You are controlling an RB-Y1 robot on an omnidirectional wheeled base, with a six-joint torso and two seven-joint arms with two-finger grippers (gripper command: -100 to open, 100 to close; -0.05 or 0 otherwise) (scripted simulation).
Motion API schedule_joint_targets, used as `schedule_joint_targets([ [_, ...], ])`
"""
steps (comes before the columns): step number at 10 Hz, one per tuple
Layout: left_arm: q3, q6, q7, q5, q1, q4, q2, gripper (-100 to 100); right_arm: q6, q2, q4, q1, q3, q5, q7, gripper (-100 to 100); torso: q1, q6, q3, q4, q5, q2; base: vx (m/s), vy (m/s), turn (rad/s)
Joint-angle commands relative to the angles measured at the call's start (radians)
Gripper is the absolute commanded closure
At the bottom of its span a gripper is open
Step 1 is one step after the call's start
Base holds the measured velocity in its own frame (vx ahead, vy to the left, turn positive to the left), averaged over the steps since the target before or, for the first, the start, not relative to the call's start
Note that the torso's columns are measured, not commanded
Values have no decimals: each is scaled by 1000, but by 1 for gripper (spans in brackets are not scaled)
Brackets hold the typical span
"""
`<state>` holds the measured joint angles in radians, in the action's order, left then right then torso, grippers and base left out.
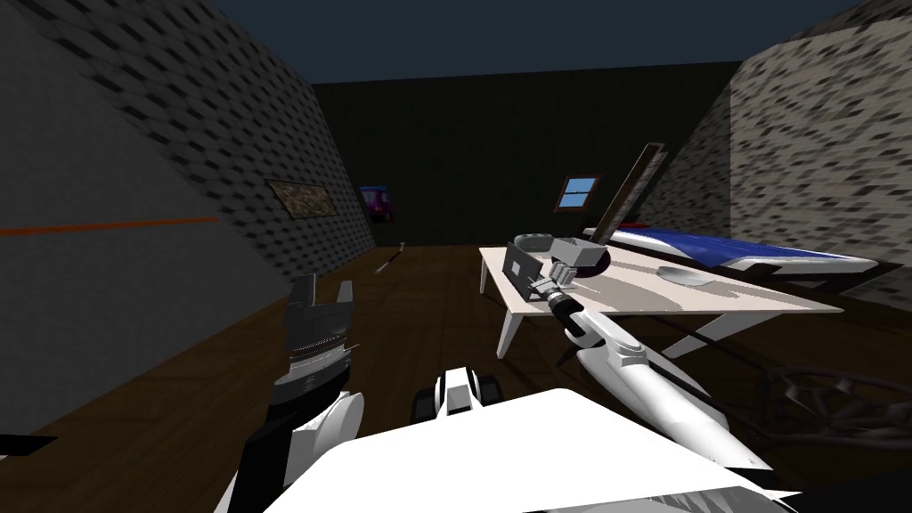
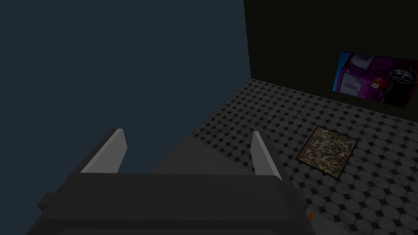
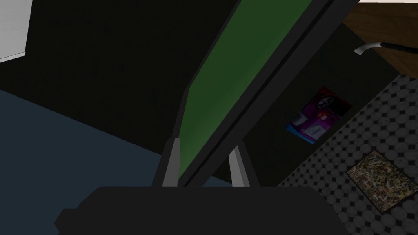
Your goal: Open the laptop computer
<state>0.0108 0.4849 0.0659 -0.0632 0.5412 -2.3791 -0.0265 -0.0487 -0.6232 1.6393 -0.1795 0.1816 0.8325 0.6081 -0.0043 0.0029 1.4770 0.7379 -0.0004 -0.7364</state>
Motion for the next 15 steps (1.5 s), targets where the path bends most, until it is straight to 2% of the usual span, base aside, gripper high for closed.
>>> schedule_joint_targets([
  [1,0,0,0,0,0,0,0,0,-2,2,-31,24,5,-50,-47,100,-2,0,0,-1,-1,0,-40,-65,20],
  [2,0,0,0,0,0,0,0,0,-4,3,-42,34,5,-69,-64,100,-3,0,1,-1,-2,1,-36,-55,13],
  [3,0,0,0,0,0,0,0,0,-8,5,-30,30,1,-56,-51,100,-2,0,1,-2,-2,2,-16,-20,13],
  [4,0,0,0,0,0,0,0,0,-18,36,-61,54,4,-87,-76,100,1,-1,1,-2,-1,2,-23,-52,2],
  [10,0,0,0,0,0,0,0,0,-50,129,-155,120,11,-167,-134,100,-7,2,3,-5,-5,5,-41,-95,10],
  [11,0,0,0,0,0,0,0,0,-60,160,-186,142,13,-194,-153,100,-8,1,3,-5,-5,5,-51,-135,11],
  [12,0,0,0,0,0,0,0,0,-63,146,-164,138,12,-179,-140,100,-9,1,3,-6,-6,5,-26,-61,22],
  [13,0,0,0,0,0,0,0,0,-91,197,-215,167,40,-209,-145,100,-2,0,3,-5,-4,6,-46,-74,54],
  [14,0,0,0,0,0,0,0,0,-91,197,-217,167,40,-209,-145,100,0,-3,3,-5,-3,5,-43,-85,65],
  [15,0,0,0,0,0,0,0,0,-104,221,-243,180,53,-222,-145,100,2,-4,3,-5,-3,5,-34,-83,44],
])
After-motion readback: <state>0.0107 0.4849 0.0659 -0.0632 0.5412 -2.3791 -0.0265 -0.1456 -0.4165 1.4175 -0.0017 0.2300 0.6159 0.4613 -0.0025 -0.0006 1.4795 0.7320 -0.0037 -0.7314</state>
